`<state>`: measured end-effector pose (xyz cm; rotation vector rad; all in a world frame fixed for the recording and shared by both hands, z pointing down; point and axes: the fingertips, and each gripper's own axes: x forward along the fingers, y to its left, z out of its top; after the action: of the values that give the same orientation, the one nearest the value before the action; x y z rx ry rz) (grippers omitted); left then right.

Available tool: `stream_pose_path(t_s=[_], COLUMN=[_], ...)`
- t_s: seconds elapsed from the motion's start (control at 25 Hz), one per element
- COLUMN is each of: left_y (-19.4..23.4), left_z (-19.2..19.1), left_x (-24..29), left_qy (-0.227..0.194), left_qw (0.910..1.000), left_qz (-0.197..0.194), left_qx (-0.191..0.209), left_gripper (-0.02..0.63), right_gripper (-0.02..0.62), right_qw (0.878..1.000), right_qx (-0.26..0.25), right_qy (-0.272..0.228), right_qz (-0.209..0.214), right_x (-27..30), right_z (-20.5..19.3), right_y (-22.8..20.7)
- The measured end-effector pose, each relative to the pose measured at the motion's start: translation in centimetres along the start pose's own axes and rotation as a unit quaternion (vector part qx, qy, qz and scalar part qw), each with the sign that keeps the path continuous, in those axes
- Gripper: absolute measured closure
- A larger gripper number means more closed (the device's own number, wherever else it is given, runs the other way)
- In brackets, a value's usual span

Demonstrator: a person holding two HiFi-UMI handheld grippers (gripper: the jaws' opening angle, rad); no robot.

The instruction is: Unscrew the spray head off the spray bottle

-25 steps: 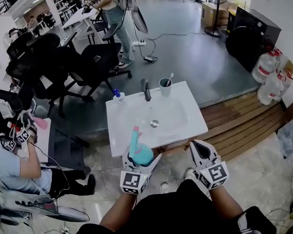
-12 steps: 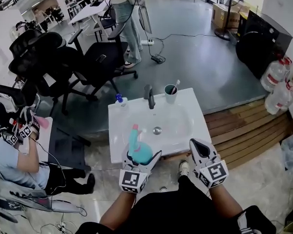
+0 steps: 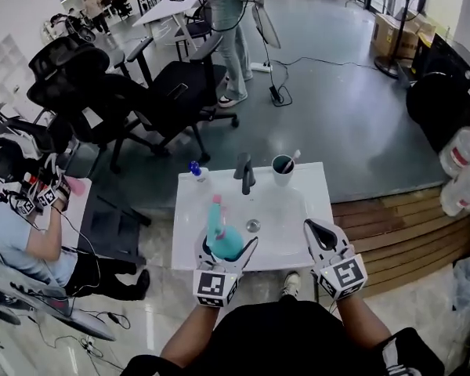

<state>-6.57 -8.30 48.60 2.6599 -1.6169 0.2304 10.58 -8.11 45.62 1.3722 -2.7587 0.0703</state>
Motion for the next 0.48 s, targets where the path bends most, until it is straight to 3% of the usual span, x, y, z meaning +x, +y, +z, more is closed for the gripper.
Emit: stream_pose_path(t_s=[0.24, 0.48], left_y=[-0.8, -1.2], left_z=[0.6, 0.2], left_x=[3.0, 4.3], left_qy=[-0.004, 0.005], left_qw=[0.9996, 0.9989], left_qz=[0.026, 0.046], left_qx=[-0.002, -0.011], left_gripper=[0.132, 0.132], right_gripper=[0.591, 0.591], right_qw=[0.999, 0.995], right_qx=[0.013, 0.007], right_qy=[0.004, 0.010], right_qz=[0.042, 0.101], right_x=[2.1, 3.5], right_z=[-0.9, -1.8], right_y=[-3.6, -4.2])
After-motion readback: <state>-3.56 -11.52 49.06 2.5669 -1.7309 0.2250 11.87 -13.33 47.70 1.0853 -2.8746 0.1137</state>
